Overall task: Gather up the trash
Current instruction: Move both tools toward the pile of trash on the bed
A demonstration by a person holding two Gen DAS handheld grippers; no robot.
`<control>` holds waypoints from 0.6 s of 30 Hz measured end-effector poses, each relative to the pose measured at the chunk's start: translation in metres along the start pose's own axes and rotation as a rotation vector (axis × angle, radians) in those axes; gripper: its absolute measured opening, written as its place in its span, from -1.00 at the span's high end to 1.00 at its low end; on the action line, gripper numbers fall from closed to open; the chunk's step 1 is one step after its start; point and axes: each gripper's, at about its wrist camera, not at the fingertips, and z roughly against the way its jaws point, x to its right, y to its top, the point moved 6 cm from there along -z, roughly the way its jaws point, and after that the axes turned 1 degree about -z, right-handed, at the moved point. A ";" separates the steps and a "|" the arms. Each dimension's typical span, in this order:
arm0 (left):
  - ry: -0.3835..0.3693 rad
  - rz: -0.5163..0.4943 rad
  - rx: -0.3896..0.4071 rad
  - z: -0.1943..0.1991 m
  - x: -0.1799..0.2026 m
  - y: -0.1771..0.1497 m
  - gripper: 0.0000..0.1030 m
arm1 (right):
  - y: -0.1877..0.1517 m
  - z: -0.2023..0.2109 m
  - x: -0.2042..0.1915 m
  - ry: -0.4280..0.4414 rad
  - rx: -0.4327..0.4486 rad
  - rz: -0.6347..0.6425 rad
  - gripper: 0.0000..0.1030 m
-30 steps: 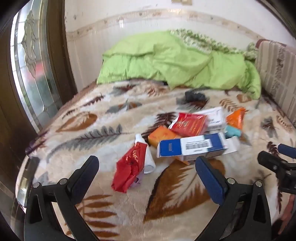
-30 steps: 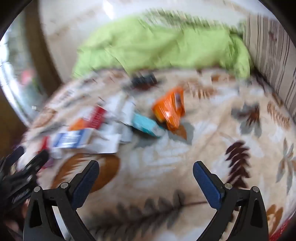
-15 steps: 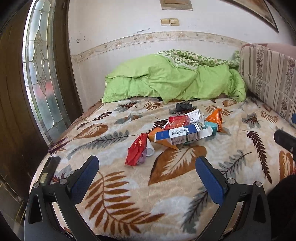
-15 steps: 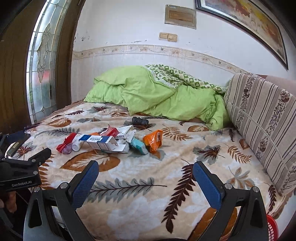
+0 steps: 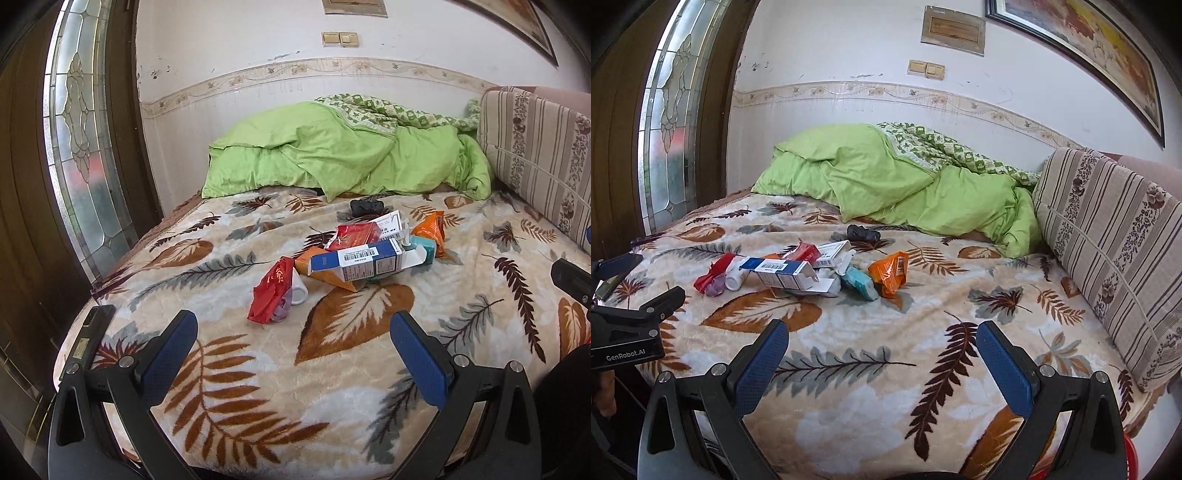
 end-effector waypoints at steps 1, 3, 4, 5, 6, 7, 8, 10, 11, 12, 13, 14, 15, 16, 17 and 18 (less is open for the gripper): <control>-0.002 0.001 -0.002 0.000 0.000 0.000 -1.00 | 0.000 0.000 0.000 0.000 -0.002 -0.002 -0.98; 0.000 0.000 0.000 -0.001 0.001 0.000 -1.00 | 0.000 -0.001 0.001 -0.001 -0.007 -0.005 -0.98; -0.002 0.001 -0.002 -0.002 0.002 -0.001 -1.00 | 0.000 -0.002 0.002 -0.003 -0.010 -0.007 -0.98; -0.003 0.001 -0.001 -0.001 0.002 -0.001 -1.00 | 0.000 -0.002 0.002 -0.002 -0.013 -0.009 -0.98; -0.001 0.001 0.000 -0.001 0.002 -0.001 -1.00 | 0.000 -0.003 0.003 0.000 -0.017 -0.012 -0.98; -0.002 0.000 0.001 -0.001 0.001 -0.001 -1.00 | 0.000 -0.004 0.003 0.000 -0.021 -0.015 -0.98; -0.004 0.002 0.001 -0.002 0.001 -0.001 -1.00 | -0.001 -0.004 0.004 0.000 -0.023 -0.018 -0.98; -0.001 0.001 -0.001 -0.003 0.002 -0.002 -1.00 | -0.001 -0.005 0.006 0.003 -0.028 -0.024 -0.98; -0.001 0.001 0.000 -0.003 0.000 -0.002 -1.00 | -0.001 -0.005 0.006 0.004 -0.030 -0.026 -0.98; -0.003 0.003 0.000 -0.003 -0.001 -0.002 -1.00 | -0.001 -0.006 0.007 0.004 -0.031 -0.029 -0.98; -0.001 0.001 0.001 -0.003 -0.001 -0.002 -1.00 | -0.001 -0.006 0.007 0.005 -0.033 -0.031 -0.98; -0.001 0.002 0.001 -0.003 -0.001 -0.002 -1.00 | -0.001 -0.006 0.007 0.004 -0.032 -0.029 -0.98; -0.003 0.002 0.001 -0.003 -0.002 -0.002 -1.00 | -0.002 -0.006 0.007 0.004 -0.033 -0.029 -0.98; -0.003 0.002 0.001 -0.003 -0.002 -0.002 -1.00 | -0.002 -0.006 0.007 0.003 -0.034 -0.030 -0.98; -0.003 0.002 0.002 -0.003 -0.001 -0.002 -1.00 | -0.002 -0.006 0.007 0.004 -0.036 -0.031 -0.98; -0.003 0.001 0.001 -0.003 -0.001 -0.002 -1.00 | -0.002 -0.006 0.007 0.005 -0.036 -0.031 -0.98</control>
